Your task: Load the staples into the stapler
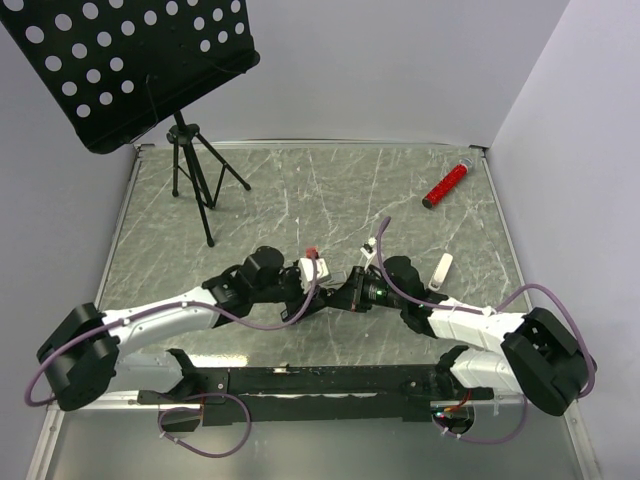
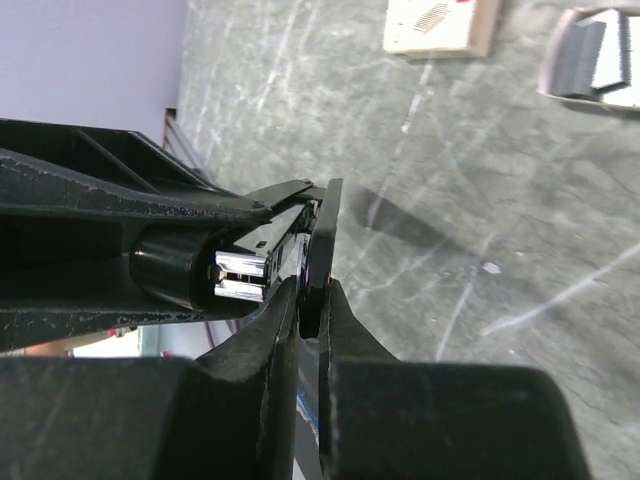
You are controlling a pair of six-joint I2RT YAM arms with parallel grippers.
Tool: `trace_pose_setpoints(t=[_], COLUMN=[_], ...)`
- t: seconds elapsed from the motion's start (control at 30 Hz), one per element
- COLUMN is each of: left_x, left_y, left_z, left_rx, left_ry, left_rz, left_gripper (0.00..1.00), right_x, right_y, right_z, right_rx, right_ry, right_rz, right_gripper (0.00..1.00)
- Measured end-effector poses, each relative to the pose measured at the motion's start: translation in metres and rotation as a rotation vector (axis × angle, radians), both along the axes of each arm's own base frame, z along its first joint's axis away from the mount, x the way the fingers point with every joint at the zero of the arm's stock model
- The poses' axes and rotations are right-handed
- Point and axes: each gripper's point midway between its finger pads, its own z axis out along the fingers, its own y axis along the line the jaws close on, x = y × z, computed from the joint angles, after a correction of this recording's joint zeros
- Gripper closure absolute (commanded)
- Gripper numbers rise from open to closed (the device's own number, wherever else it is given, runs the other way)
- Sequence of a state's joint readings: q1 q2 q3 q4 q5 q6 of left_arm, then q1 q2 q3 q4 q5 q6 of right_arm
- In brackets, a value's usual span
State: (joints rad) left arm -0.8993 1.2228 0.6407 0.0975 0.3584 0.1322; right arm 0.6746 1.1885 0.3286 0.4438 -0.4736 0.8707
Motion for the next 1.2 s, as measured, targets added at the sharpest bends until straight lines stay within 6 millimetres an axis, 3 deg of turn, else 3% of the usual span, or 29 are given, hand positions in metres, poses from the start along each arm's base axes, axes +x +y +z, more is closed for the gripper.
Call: trace_pose_setpoints(t=[0.3, 0.4, 0.67, 1.2], left_x=[-0.003, -0.004, -0.013, -0.023], left_y=[0.013, 0.024, 0.053, 0.111], left_z=[0.028, 0.043, 0.062, 0.045], left_rx=[-0.154, -0.222, -0.395, -0.675], left_ry=[-0.045, -0.05, -0.004, 0.291], left_rz=[0.079, 0.126, 0.263, 0.609], left_gripper=[0.99, 0.99, 0.99, 0.99], right_x=[-0.004, 0.004, 0.006, 0.01], right_y=[0.005, -0.008, -0.015, -0.044], right_z=[0.024, 0.015, 0.025, 0.008], right_rx=[0.066, 0.053, 0.084, 0.209], right_ry=[-0.061, -0.024, -0.033, 0.048], right_rz=[0.024, -0.051, -0.091, -0.312], right_gripper=[1.0, 1.0, 1.0, 1.0])
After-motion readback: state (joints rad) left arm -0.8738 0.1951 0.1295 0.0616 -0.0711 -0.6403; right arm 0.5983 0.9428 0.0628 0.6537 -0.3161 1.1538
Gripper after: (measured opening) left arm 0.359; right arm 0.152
